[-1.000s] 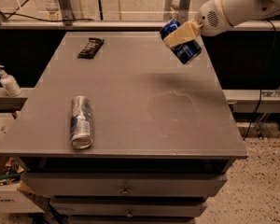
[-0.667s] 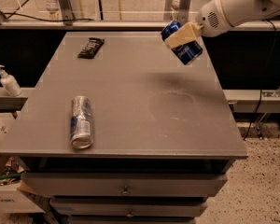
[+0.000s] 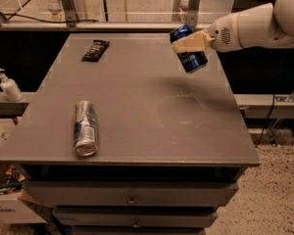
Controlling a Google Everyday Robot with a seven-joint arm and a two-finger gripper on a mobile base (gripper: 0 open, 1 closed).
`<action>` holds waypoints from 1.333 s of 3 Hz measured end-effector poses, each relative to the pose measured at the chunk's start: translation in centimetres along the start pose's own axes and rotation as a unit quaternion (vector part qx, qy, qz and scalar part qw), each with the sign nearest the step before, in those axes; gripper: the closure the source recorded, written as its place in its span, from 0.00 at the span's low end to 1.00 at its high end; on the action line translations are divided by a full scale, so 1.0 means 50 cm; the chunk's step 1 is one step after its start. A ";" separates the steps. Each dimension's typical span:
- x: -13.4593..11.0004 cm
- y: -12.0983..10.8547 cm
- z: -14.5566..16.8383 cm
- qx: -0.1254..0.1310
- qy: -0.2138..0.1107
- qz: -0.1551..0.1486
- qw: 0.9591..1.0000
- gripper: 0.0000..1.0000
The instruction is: Place pepsi can upright
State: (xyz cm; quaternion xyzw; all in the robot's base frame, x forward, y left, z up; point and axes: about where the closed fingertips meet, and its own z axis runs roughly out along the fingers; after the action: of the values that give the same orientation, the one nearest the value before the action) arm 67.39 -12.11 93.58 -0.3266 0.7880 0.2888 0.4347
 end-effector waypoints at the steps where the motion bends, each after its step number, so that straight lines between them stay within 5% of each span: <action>1: 0.006 -0.011 -0.009 0.002 -0.078 0.015 0.997 1.00; 3: -0.012 -0.054 -0.010 0.001 -0.192 0.034 0.981 1.00; 4: -0.031 -0.053 0.018 -0.023 -0.226 0.019 0.974 1.00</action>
Offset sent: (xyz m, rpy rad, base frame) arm 0.0168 -0.0419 0.0087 0.3821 -0.2316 -0.1429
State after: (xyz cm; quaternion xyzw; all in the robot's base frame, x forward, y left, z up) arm 70.50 -12.66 94.06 -0.2475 0.6685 0.3820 0.5881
